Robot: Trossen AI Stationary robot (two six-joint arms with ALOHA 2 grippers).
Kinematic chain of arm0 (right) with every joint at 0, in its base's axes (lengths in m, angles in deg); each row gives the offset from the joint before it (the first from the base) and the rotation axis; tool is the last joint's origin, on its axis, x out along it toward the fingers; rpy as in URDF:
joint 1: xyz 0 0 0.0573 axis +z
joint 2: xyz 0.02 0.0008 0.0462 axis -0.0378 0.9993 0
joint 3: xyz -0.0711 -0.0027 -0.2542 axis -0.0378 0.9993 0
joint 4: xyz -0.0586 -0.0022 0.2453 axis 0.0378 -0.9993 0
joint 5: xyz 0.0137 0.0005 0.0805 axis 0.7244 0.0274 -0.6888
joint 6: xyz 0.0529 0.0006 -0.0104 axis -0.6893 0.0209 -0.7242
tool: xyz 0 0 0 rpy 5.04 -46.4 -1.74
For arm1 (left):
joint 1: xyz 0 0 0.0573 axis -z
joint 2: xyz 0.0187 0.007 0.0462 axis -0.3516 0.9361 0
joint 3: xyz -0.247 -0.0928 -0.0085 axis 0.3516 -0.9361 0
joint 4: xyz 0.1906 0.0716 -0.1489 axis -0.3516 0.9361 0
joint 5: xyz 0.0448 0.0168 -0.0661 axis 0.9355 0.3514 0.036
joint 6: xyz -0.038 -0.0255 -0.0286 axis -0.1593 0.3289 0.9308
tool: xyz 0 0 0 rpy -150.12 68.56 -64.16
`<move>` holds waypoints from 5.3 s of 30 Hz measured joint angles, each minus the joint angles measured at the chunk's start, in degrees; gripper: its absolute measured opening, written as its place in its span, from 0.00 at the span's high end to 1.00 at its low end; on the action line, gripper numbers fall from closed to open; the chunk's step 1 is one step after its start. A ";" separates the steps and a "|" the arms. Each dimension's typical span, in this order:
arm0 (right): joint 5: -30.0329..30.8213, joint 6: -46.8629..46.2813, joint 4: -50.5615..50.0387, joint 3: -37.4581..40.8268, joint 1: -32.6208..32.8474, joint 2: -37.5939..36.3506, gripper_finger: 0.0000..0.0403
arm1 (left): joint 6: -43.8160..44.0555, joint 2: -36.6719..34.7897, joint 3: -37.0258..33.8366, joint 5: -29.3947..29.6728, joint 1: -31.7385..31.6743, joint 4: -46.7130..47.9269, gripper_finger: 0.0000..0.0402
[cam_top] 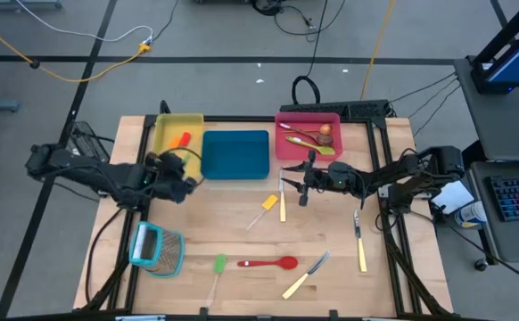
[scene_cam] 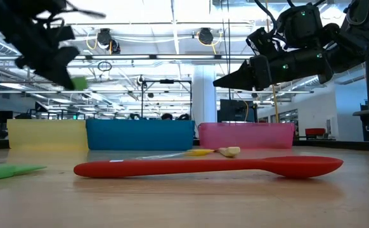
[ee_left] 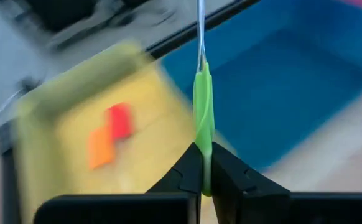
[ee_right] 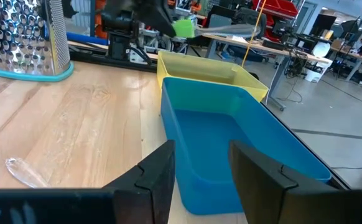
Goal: Pick & Place Kitchen Items
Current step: Put the top green spatula into the yellow bin, then put the yellow spatula into the yellow bin
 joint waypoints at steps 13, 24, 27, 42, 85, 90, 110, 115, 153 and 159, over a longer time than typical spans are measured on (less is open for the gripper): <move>0.00 -0.02 0.00 0.00 -0.01 -0.02 0.65 | -1.19 -0.20 -2.10 -16.59 -21.30 10.42 0.95; 0.01 -0.02 0.00 0.00 -0.01 -0.01 0.65 | -17.00 2.48 -2.16 -21.37 -36.07 -4.29 0.94; 0.00 -0.21 0.00 0.00 -0.01 0.00 0.65 | -19.80 5.99 -2.16 -24.19 -39.33 -6.38 0.97; 0.00 -0.24 -0.02 0.00 -0.01 0.00 0.65 | -24.29 17.49 -2.19 -25.13 -47.22 -10.25 0.84; 0.02 -7.35 -2.25 -0.01 0.03 0.00 0.65 | -28.63 8.97 4.05 -31.90 -14.91 -37.19 0.84; 0.02 -8.00 -2.44 -0.02 0.03 -0.02 0.65 | -32.61 11.71 4.06 -31.90 -9.76 -42.60 0.84; 0.00 -8.02 -2.90 -0.02 0.05 0.00 0.65 | -32.85 27.25 4.01 -31.88 -0.53 -51.57 0.84; -0.05 -8.02 -3.97 -0.02 0.05 -0.01 0.65 | -32.84 28.78 4.00 -31.88 -0.35 -52.48 0.84; -17.93 -2.09 -34.71 -22.88 3.05 18.05 0.41 | -32.81 29.04 3.98 -41.86 1.90 -51.60 0.84; -17.11 -1.95 -35.64 -22.95 1.06 20.34 0.42 | -33.04 29.04 3.98 -41.84 1.90 -51.60 0.84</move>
